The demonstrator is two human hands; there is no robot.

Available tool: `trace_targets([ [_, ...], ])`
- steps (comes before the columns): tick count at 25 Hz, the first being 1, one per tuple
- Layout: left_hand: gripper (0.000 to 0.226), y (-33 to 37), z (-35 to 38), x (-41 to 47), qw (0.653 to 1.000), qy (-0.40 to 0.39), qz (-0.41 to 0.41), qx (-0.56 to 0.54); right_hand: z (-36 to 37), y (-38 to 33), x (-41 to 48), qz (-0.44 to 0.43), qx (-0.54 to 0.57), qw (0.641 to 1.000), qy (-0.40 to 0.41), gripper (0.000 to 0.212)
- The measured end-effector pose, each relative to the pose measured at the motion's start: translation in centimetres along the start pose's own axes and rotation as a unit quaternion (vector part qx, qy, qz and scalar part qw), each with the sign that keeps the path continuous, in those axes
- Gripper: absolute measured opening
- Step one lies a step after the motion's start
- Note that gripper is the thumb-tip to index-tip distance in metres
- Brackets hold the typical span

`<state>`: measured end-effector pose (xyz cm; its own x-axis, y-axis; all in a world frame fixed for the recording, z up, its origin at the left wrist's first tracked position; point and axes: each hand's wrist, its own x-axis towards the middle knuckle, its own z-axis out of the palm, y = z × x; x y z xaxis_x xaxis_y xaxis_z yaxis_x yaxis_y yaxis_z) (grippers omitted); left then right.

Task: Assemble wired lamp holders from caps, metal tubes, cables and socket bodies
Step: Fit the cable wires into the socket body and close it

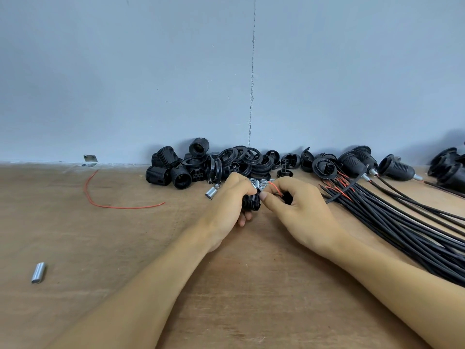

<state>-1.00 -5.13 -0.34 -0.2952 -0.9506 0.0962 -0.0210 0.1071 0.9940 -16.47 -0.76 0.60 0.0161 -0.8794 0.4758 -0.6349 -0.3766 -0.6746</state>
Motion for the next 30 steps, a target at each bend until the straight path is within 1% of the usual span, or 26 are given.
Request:
trace_targets([
  [4, 0.026, 0.0, 0.1, 0.2, 0.999, 0.02, -0.008, -0.033, -0.1, -0.1, 0.0, 0.017, 0.014, 1.0, 0.019, 0.019],
  [7, 0.025, -0.1, 0.2, 0.2, 0.999, 0.022, -0.009, -0.027, -0.1, 0.1, 0.0, 0.028, 0.025, 0.999, 0.029, 0.014],
  [10, 0.025, 0.1, 0.2, 0.0, 1.0, 0.018, -0.008, -0.022, -0.1, 0.1, 0.0, 0.028, 0.011, 0.999, 0.024, 0.016],
  [14, 0.023, 0.3, 0.5, -0.4, 0.999, 0.028, 0.004, 0.031, -0.1, 0.1, 0.0, 0.017, -0.002, 1.0, 0.01, 0.022],
  [16, 0.023, 0.4, 0.7, -0.6, 0.998, 0.027, 0.005, 0.056, -0.2, 0.2, 0.1, 0.012, -0.005, 1.0, 0.003, 0.021],
  [19, 0.025, 0.5, 0.8, -0.7, 0.997, 0.022, 0.005, 0.071, -0.1, 0.3, 0.1, 0.008, -0.007, 1.0, -0.006, 0.016],
  [21, 0.025, 0.6, 0.8, -0.8, 0.997, 0.019, 0.005, 0.079, -0.2, 0.4, 0.0, 0.006, -0.003, 1.0, -0.011, 0.017],
  [24, 0.025, 0.7, 0.7, -0.8, 0.997, 0.011, -0.001, 0.074, -0.2, 0.5, 0.1, 0.008, 0.005, 1.0, -0.02, 0.019],
  [28, 0.026, 0.6, 0.7, -0.8, 0.998, 0.028, -0.011, 0.053, 0.0, 0.6, 0.2, 0.032, 0.024, 0.999, 0.014, 0.014],
  [30, 0.025, 0.5, 0.7, -0.7, 0.998, 0.038, -0.013, 0.04, -0.1, 0.7, 0.3, 0.055, 0.048, 0.997, 0.012, 0.01],
])
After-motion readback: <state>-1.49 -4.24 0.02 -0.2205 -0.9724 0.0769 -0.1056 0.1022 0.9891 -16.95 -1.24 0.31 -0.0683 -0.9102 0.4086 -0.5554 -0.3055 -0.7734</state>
